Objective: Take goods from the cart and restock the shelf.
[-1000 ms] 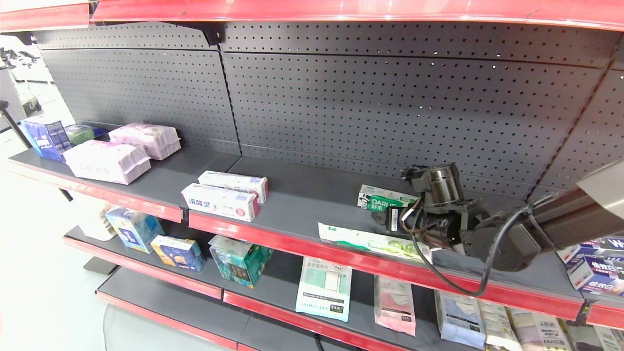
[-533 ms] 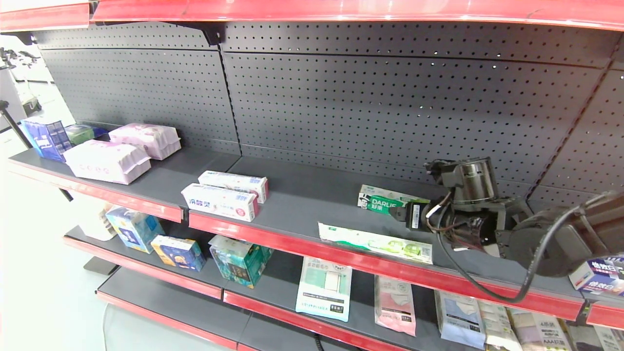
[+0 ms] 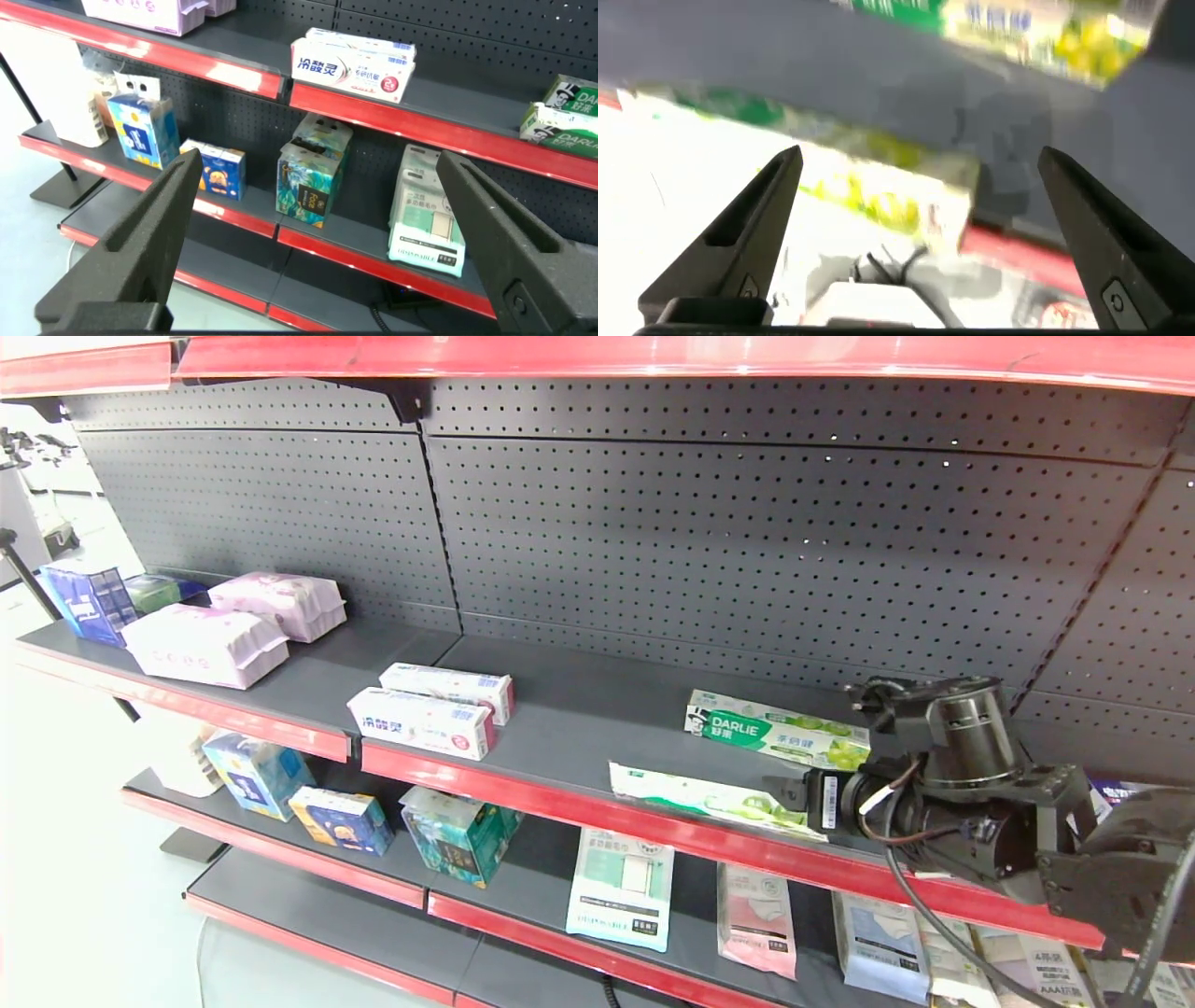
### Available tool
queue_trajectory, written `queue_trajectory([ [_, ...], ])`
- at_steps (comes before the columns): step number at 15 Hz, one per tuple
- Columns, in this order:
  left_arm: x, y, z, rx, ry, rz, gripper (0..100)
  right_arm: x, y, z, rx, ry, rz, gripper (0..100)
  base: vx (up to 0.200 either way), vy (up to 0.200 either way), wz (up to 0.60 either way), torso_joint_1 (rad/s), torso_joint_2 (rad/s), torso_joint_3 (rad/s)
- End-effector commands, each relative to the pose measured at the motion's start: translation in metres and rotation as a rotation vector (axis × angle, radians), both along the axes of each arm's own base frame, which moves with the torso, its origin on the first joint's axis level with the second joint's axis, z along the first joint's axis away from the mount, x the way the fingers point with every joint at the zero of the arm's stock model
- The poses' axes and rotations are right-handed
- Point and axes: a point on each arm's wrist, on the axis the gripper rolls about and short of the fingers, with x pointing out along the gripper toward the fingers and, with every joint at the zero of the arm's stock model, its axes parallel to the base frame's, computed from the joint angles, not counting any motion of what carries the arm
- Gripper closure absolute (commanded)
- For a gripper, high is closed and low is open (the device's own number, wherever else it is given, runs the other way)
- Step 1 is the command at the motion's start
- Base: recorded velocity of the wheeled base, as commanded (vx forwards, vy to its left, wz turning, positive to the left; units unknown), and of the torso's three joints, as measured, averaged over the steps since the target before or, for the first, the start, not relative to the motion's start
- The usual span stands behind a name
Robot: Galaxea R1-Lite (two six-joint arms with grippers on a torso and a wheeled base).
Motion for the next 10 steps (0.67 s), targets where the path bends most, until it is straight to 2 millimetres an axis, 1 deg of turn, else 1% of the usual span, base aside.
queue_trajectory([
  [1, 0.0, 0.0, 0.0, 0.001, 0.0, 0.0, 0, -0.009, -0.003, -0.001, -0.006, 0.007, 0.009, 0, 0.0, 0.0, 0.0, 0.0, 0.0, 0.0],
  [10, 0.0, 0.0, 0.0, -0.001, 0.0, 0.0, 0, 0.003, 0.003, -0.026, -0.049, 0.081, 0.007, 0, 0.0, 0.0, 0.0, 0.0, 0.0, 0.0],
])
